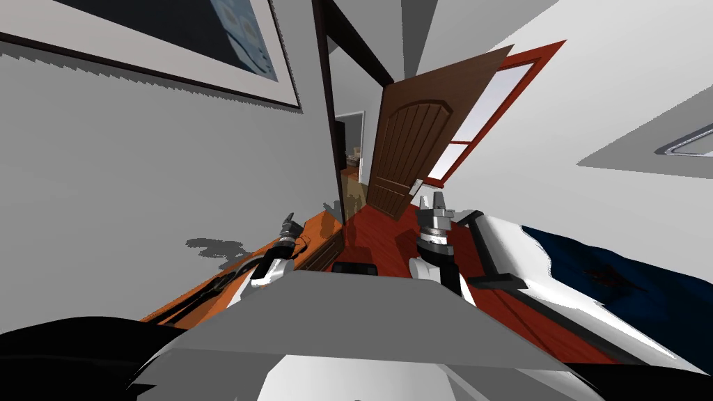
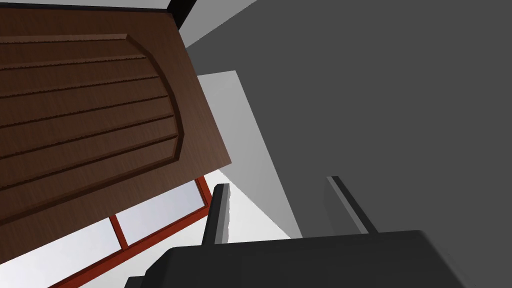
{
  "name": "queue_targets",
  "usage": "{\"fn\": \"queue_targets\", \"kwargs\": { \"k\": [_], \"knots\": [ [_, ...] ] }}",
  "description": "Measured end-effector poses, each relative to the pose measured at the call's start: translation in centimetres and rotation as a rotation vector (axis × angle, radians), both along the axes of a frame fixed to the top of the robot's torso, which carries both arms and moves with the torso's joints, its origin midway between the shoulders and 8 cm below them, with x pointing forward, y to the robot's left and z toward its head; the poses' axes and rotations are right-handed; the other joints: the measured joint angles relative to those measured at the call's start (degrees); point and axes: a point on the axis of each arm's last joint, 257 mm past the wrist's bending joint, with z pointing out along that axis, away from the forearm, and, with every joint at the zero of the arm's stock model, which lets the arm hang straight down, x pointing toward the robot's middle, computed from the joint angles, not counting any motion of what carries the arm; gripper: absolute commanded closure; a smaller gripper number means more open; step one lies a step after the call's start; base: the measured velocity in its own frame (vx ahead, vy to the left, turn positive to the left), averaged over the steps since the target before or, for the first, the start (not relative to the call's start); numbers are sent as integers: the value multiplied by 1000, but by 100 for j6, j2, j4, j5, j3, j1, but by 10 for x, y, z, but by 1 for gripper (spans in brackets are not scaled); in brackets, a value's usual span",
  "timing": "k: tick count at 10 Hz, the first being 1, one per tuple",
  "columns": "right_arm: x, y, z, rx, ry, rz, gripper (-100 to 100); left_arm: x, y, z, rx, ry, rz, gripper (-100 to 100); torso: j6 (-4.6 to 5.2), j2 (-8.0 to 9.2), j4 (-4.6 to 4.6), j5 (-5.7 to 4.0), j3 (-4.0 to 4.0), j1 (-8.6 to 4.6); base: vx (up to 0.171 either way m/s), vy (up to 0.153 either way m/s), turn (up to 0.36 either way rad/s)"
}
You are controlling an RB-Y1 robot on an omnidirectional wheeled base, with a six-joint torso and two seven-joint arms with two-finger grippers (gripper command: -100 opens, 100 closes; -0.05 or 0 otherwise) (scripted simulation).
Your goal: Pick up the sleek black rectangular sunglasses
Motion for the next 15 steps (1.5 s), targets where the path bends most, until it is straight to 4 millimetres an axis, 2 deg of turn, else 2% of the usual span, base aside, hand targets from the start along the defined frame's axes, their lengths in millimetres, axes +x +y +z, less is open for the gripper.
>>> {"fn": "queue_targets", "kwargs": {
  "k": [2,6,10,11,13,15],
  "knots": [
    [0,0,0,0,0,0,0,-7,10,-22,-40,66,18,-100,-1,0,0,1,0,5,11,22,-96],
    [0,0,0,0,0,0,0,-34,35,-88,-159,234,77,-100,1,-1,0,2,-1,6,9,27,-132],
    [0,0,0,0,0,0,0,-56,56,-137,-250,365,126,-100,1,-3,0,1,-1,5,8,19,-105],
    [0,0,0,0,0,0,0,-64,57,-144,-269,390,136,-100,-2,-2,0,0,-1,3,7,21,-137],
    [0,0,0,0,0,0,0,-90,64,-175,-337,471,176,-100,0,-1,0,2,-1,8,9,32,-145],
    [0,0,0,0,0,0,0,-110,74,-196,-386,534,205,-100,0,0,0,1,0,7,2,22,-102]
  ]
}}
